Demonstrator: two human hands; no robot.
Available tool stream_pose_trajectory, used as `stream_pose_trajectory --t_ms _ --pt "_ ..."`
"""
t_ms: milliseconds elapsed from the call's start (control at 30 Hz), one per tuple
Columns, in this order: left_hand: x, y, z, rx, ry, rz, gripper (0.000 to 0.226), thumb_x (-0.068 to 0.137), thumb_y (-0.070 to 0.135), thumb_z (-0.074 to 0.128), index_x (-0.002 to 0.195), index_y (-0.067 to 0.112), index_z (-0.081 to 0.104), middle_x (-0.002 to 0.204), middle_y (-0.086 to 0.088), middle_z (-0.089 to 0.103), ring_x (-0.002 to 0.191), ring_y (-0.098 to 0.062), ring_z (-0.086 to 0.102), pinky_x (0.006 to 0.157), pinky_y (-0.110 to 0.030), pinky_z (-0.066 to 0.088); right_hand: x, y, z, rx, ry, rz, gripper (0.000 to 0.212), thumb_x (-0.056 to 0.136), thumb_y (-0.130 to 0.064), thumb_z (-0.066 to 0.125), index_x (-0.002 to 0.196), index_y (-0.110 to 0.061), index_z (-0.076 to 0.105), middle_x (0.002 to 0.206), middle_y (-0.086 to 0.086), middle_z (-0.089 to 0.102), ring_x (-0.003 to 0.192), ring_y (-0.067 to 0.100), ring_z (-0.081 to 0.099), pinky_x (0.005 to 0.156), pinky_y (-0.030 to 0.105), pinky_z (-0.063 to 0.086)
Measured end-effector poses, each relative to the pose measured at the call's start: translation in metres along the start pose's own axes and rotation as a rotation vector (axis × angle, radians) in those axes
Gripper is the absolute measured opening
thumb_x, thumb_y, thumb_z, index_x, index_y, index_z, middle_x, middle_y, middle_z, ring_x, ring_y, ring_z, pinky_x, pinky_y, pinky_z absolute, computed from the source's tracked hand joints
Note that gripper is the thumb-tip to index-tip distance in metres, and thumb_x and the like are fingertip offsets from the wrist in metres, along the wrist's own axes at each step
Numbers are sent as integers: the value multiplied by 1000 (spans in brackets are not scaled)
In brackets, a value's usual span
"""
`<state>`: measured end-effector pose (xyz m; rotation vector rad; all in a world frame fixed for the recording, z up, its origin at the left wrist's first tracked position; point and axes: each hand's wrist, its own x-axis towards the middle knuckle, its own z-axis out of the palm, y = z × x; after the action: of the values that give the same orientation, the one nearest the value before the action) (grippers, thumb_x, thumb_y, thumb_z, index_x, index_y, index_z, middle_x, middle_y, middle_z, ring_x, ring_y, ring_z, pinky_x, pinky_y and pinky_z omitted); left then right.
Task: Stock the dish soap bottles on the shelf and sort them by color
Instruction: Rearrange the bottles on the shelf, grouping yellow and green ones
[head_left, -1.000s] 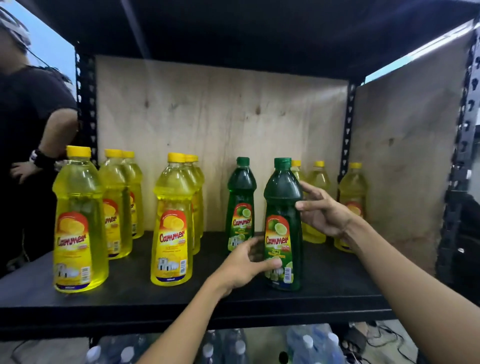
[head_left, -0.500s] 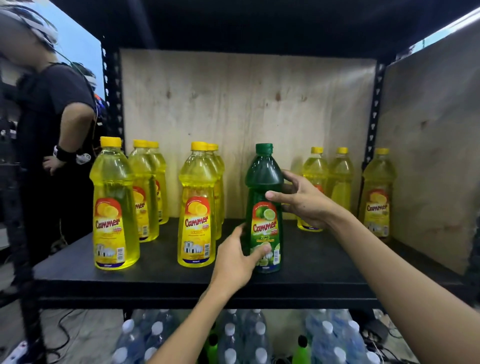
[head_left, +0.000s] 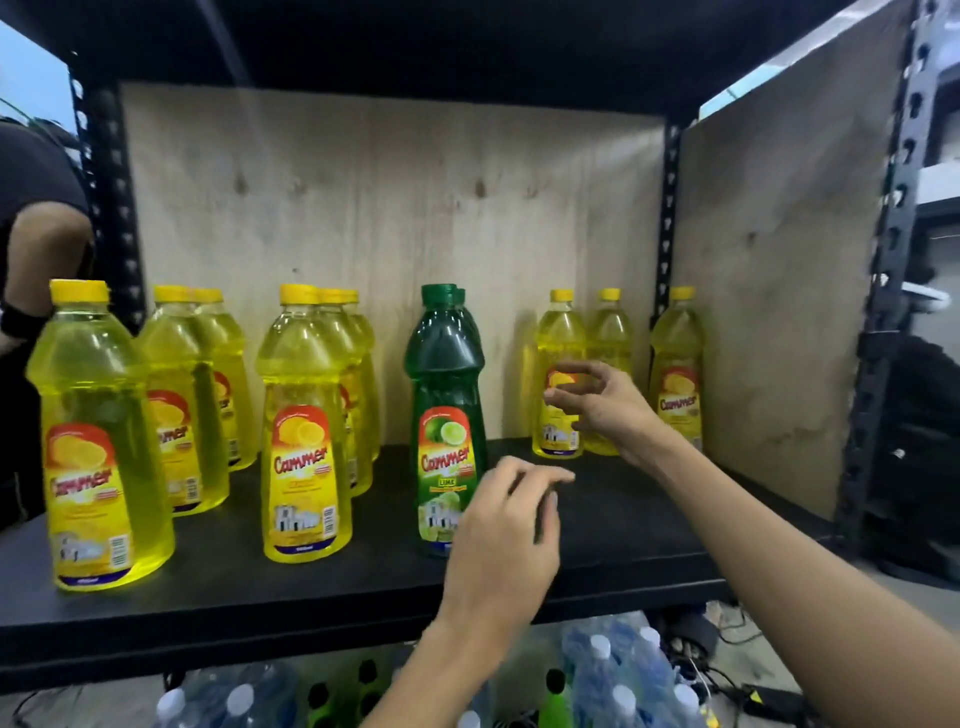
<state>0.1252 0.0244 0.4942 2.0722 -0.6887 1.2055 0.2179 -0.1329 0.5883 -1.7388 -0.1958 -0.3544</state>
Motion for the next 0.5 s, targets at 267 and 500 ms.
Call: stream_pose_trajectory --t_ms 267,500 --pt "85 -41 141 -41 -331 -816 57 88 8 62 142 5 42 144 -18 43 135 -36 43 110 -41 39 67 42 -9 -238 239 36 77 77 -19 84 142 -11 45 134 15 59 123 30 57 103 45 46" --pt "116 -86 192 -19 -352 -823 70 86 16 73 143 6 35 142 -17 46 131 -34 46 104 -42 43 97 69 -7 -277 264 56 69 78 -15 81 140 -13 50 136 14 59 126 27 56 105 42 47"
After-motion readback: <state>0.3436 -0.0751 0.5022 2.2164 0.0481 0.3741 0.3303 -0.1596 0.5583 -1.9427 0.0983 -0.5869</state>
